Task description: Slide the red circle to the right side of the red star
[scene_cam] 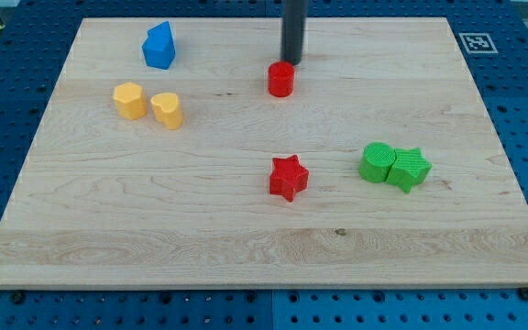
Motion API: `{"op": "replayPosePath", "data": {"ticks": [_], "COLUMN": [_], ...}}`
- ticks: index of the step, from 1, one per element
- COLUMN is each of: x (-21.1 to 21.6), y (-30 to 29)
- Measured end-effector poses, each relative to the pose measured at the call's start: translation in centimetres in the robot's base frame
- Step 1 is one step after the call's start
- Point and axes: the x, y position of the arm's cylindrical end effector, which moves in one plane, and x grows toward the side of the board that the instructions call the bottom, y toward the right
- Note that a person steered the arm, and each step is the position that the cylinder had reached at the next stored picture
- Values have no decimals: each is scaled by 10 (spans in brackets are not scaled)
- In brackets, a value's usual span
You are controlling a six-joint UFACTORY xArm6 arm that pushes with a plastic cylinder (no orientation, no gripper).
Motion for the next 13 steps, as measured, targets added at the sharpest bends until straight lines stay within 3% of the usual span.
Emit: {"op": "replayPosePath", "data": {"ticks": [3,6,13], "x": [68,68,177], "y": [-5,18,34]}}
